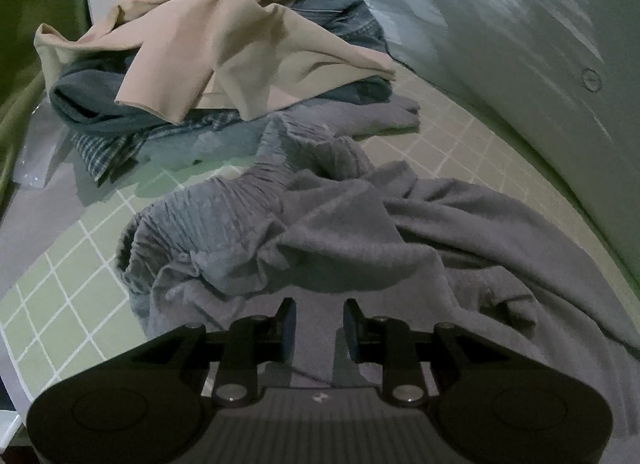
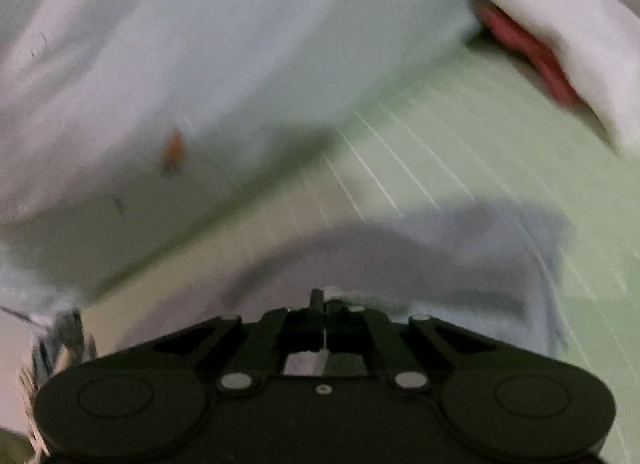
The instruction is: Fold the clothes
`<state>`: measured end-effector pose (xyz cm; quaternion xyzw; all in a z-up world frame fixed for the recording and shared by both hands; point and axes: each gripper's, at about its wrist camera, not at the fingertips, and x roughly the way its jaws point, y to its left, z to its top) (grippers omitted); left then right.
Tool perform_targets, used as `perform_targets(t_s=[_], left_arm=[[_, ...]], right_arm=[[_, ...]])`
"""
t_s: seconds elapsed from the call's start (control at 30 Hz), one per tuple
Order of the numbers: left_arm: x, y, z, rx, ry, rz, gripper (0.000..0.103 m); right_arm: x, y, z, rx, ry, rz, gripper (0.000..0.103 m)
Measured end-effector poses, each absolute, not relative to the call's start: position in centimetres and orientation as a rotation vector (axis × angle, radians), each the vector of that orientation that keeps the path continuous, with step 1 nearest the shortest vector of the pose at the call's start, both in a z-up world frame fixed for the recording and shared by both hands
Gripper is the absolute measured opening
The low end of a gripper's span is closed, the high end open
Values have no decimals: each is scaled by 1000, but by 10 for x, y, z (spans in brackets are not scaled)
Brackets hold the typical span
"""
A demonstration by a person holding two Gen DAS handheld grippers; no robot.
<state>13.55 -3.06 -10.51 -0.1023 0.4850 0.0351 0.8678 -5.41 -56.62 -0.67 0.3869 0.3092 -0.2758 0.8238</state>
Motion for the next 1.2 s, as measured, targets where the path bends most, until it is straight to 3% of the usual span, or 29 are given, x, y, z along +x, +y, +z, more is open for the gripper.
perform_targets(t_s=[0.07, 0.1, 0.13, 0.17, 0.23, 0.37, 0.53, 0.6, 0.67, 0.73, 0.9, 0.97, 1.07, 1.1, 1.2], left_arm=[[141, -28, -106, -237, 1016, 88, 28], [143, -28, -106, -245, 1016, 95, 28], [143, -28, -105, -247, 1012, 101, 28], [142, -28, -105, -247, 1005, 107, 31], [140, -28, -104, -247, 998, 115, 38], [138, -33, -112, -211, 1038, 90, 39], [134, -43, -119, -173, 1083, 65, 51], [132, -47, -120, -154, 1094, 53, 52], [130, -52, -122, -134, 1105, 41, 52], [128, -57, -124, -115, 1116, 29, 52], [127, -65, -129, -87, 1140, 28, 55], [128, -68, -131, -80, 1152, 34, 56], [129, -73, -135, -60, 1169, 41, 56], [129, -75, -137, -47, 1171, 44, 56], [132, -80, -139, -23, 1172, 55, 60]], right_arm=[[-21, -583, 2, 846, 544, -542, 3], [-7, -590, 5, 869, 474, -514, 13], [6, -596, 8, 891, 413, -487, 36], [12, -595, 9, 905, 390, -471, 44], [13, -586, 8, 851, 396, -473, 46], [-18, -557, -21, 664, 577, -604, 47], [-76, -538, -66, 630, 728, -803, 58], [-88, -533, -81, 646, 770, -855, 58], [-98, -528, -96, 658, 813, -908, 63], [-99, -530, -111, 641, 858, -970, 78], [-107, -537, -132, 621, 878, -1056, 84], [-107, -541, -130, 609, 861, -1050, 80], [-96, -555, -131, 579, 825, -1020, 33], [-92, -564, -131, 580, 818, -1015, 7], [-81, -592, -130, 582, 797, -998, 6]])
